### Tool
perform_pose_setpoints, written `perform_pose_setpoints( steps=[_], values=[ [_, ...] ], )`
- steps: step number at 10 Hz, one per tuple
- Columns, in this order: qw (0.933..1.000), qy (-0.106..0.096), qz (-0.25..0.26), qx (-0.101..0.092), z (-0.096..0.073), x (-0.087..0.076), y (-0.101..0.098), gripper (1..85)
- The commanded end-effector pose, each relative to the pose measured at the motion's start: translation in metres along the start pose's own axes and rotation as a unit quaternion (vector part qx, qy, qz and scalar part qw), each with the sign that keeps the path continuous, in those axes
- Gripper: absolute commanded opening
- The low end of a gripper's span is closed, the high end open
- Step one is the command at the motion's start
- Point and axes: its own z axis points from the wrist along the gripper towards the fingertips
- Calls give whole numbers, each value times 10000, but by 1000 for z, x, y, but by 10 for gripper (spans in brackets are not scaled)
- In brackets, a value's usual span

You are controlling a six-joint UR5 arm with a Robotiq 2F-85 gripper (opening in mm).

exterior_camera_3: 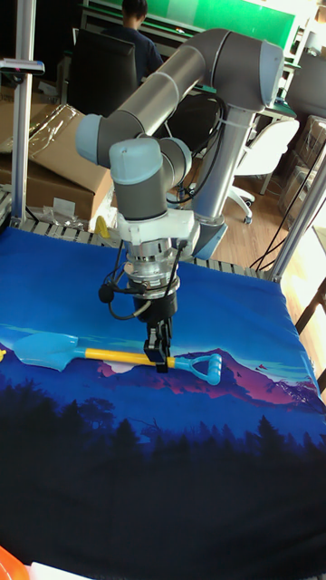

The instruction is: Use a shovel to scoop up an object

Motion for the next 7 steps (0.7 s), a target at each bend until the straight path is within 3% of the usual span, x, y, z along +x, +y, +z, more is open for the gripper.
perform_pose_setpoints(
  steps=[1, 3, 5, 7],
  values=[
    [10000, -47, 2, -15, -4, -7, 0, 93],
    [9997, 130, -174, -54, -9, -9, 0, 93],
    [9983, 220, -546, -31, -7, -2, -3, 103],
    [9979, -89, -643, -71, -6, -10, -3, 107]
  ],
)
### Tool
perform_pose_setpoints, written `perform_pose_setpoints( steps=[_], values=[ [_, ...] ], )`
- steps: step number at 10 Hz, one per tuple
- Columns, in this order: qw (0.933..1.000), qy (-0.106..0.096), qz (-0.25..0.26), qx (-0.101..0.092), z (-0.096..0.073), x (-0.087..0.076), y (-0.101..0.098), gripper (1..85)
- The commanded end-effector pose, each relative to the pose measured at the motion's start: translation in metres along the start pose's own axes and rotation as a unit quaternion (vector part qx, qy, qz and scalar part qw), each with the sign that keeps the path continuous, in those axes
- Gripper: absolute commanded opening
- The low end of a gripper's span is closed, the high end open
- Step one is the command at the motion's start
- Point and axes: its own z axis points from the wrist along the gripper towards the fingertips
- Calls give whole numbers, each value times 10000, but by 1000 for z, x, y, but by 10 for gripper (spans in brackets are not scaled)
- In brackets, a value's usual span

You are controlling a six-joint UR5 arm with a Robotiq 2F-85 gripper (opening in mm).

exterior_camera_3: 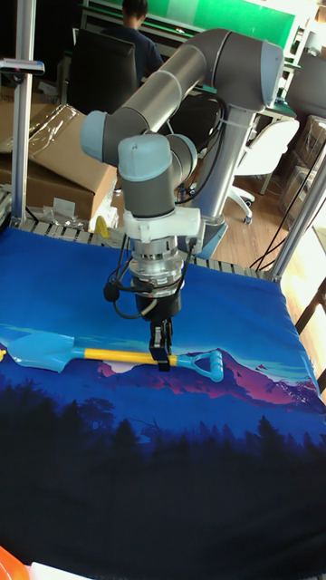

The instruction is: Use a shovel to scoop up an object

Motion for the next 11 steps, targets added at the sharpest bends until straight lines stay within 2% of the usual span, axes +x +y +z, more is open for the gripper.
perform_pose_setpoints(
  steps=[1, 2, 3, 6, 11],
  values=[
    [9986, -512, -160, 10, -4, -16, -4, 107],
    [9976, -664, -179, 1, -7, -20, -5, 107],
    [9972, -714, -229, -37, -11, -18, -6, 107],
    [9977, -476, -435, -213, -21, 7, -4, 107],
    [9971, -397, -555, -335, -25, 36, 3, 107]
  ],
)
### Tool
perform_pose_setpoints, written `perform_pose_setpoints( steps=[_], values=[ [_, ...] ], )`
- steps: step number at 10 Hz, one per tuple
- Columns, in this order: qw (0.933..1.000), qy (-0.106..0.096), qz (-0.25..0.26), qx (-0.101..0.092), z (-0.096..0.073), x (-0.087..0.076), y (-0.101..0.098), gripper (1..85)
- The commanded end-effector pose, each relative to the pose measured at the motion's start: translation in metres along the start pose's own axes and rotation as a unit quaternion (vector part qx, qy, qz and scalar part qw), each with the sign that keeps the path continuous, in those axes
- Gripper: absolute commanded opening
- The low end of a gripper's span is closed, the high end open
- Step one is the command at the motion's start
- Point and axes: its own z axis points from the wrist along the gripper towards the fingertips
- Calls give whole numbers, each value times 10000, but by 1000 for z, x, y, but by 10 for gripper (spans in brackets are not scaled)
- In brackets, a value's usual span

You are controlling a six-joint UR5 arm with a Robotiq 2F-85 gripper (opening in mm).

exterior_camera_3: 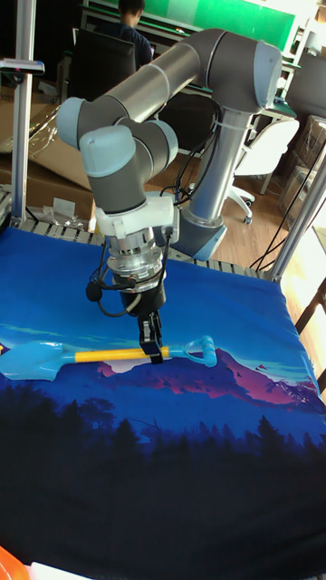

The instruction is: Use a shovel to scoop up an object

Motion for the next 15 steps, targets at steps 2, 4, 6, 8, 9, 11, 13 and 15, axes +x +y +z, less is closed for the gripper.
perform_pose_setpoints(
  steps=[2, 4, 6, 8, 9, 11, 13, 15],
  values=[
    [9999, -52, -125, -67, -7, 23, 9, 107],
    [9998, -52, -178, -74, -8, 30, 12, 107],
    [9997, -37, -218, -74, -7, 39, 16, 107],
    [9996, 17, -259, -68, -5, 51, 20, 100],
    [9997, 32, -252, -69, -4, 54, 21, 97],
    [9996, 124, -265, -64, -4, 63, 23, 97],
    [9994, 194, -277, -44, -6, 73, 24, 90],
    [9983, 347, -454, -77, -14, 89, 28, 90]
  ],
)
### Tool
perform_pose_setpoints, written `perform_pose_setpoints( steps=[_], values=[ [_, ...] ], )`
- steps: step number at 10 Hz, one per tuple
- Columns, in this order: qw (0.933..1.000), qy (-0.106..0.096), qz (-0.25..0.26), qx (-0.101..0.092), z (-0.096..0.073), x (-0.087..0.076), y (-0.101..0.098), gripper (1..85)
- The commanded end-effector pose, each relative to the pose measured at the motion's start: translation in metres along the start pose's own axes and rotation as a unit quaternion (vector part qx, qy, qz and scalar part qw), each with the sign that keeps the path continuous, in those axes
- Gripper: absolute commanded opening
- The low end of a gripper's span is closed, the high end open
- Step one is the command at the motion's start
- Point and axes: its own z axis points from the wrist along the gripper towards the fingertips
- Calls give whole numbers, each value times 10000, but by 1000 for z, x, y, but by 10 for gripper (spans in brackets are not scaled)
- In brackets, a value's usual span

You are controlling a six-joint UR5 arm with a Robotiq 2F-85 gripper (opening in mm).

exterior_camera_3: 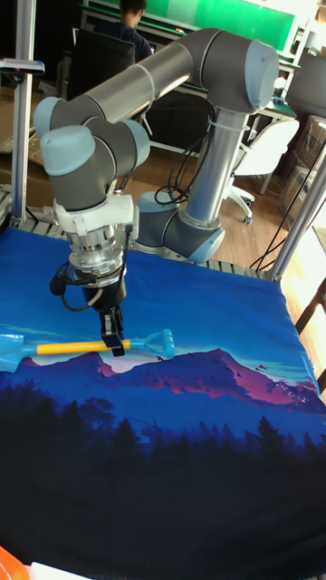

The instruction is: Use a shovel to scoop up an object

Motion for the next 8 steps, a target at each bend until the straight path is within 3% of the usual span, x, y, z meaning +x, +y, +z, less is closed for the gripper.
perform_pose_setpoints(
  steps=[1, 3, 8],
  values=[
    [9998, 116, -174, 0, -9, 21, 6, 87],
    [9988, 285, -397, -21, -15, 39, 11, 87],
    [9982, 271, -542, -23, -20, 56, 23, 83]
  ],
)
